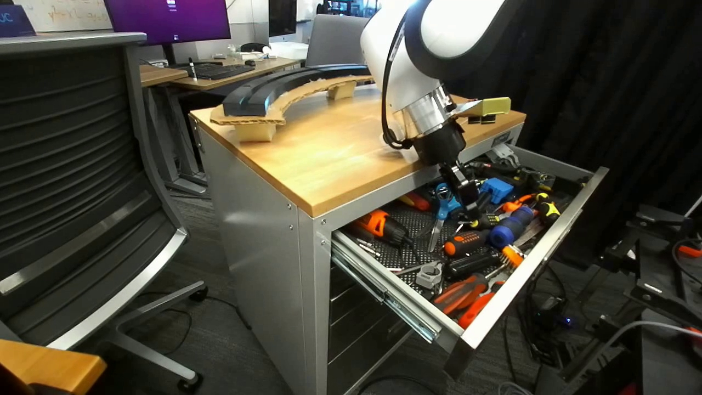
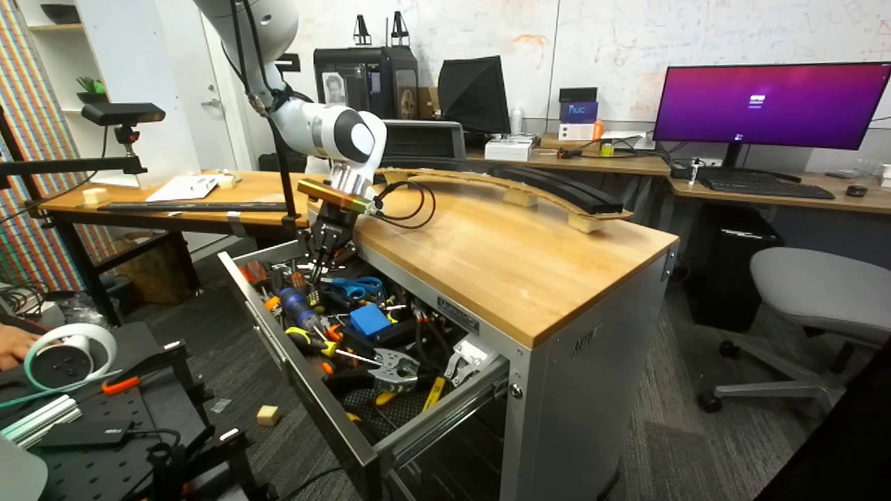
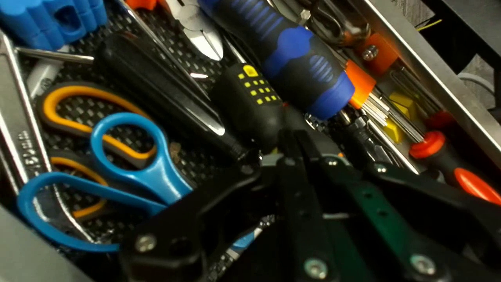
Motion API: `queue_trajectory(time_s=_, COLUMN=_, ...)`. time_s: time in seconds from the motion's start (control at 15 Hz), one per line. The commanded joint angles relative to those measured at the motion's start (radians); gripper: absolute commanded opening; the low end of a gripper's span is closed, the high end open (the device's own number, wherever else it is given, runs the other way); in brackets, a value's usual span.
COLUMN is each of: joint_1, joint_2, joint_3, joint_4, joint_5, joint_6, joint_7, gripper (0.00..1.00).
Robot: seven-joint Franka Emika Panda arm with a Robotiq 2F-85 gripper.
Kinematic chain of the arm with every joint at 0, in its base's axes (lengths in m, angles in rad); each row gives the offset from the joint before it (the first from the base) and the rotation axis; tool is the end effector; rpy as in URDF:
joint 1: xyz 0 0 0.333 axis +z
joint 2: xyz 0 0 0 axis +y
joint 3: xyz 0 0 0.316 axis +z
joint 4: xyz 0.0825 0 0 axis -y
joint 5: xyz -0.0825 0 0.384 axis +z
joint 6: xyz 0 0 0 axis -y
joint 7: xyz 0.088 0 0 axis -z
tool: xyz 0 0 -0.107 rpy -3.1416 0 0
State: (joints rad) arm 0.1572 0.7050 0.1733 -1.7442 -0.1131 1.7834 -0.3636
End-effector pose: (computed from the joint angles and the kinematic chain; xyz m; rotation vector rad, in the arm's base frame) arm 0.5537 0.1771 0.1436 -2.7389 -1.0828 0.9957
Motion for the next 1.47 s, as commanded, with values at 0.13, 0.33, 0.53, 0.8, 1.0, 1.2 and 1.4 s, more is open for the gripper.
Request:
queue_trajectory(time_s=0.13, joint_1=0.043, joint_2=0.034, joint_3=-0.021, joint_4=0.026, joint_5=-0.084, joint_6=0.031, joint_7=0.078, gripper=0.08)
queue_trajectory(time_s=0.33, joint_1=0.034, joint_2=0.002, joint_3=-0.011, joint_4=0.023, joint_5=-0.086, joint_6=0.003, joint_7=0.087, gripper=0.33)
queue_trajectory(time_s=0.53, joint_1=-0.008, joint_2=-0.145, joint_3=-0.008, joint_4=-0.077, joint_5=-0.023, joint_6=0.044, joint_7=0.138, gripper=0.52)
queue_trajectory(time_s=0.8, joint_1=-0.059, joint_2=-0.343, joint_3=-0.03, joint_4=-0.228, joint_5=0.052, joint_6=0.075, joint_7=0.216, gripper=0.83)
queue_trajectory(time_s=1.0, joint_1=-0.096, joint_2=-0.439, joint_3=-0.092, joint_4=-0.332, joint_5=0.047, joint_6=0.095, joint_7=0.289, gripper=1.0)
queue_trajectory(time_s=1.2, joint_1=-0.151, joint_2=-0.529, joint_3=-0.159, joint_4=-0.481, joint_5=0.047, joint_6=0.156, joint_7=0.339, gripper=1.0)
queue_trajectory(time_s=1.4, joint_1=-0.203, joint_2=-0.612, joint_3=-0.214, joint_4=-0.639, joint_5=0.07, joint_6=0.248, joint_7=0.38, gripper=1.0)
